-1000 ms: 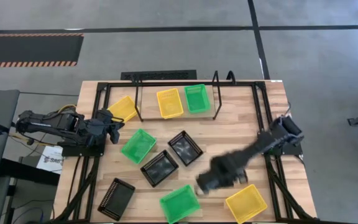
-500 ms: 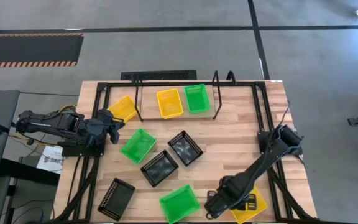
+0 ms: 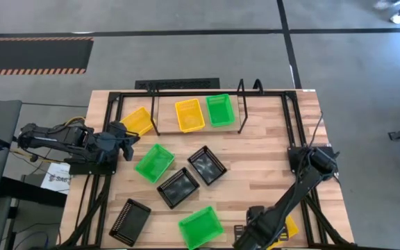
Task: Stack baskets on shelf by color
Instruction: Stack the bottom yellow bin on top of the yellow bin on the shelf
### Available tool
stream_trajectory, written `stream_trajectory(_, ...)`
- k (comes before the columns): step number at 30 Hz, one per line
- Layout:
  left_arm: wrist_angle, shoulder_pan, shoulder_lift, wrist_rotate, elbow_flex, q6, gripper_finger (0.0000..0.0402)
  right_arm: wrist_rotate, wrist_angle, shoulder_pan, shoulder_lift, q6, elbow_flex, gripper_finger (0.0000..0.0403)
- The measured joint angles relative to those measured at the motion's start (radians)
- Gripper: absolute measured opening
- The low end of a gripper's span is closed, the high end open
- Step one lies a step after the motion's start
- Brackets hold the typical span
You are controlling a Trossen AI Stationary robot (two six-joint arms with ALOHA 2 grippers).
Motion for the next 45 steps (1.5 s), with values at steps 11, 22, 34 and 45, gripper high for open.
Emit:
stream_trajectory(11,0.006,0.000,0.000,-0.001,0.000,0.000,0.0000,0.039,-0.046,0.031,0.001,0.013,0.000,0.0237)
stream_trajectory(22,0.006,0.000,0.000,-0.031,0.000,0.000,0.0000,0.118,0.011,0.032,0.001,-0.015,-0.055,0.0237)
stream_trajectory(34,0.006,0.000,0.000,-0.034,0.000,-0.006,0.0000,0.108,0.161,0.033,0.000,-0.015,-0.178,0.0212)
stream_trajectory(45,0.006,0.000,0.000,-0.037,0.000,-0.008,0.0000,0.078,0.316,-0.001,-0.001,-0.078,-0.267,0.0015)
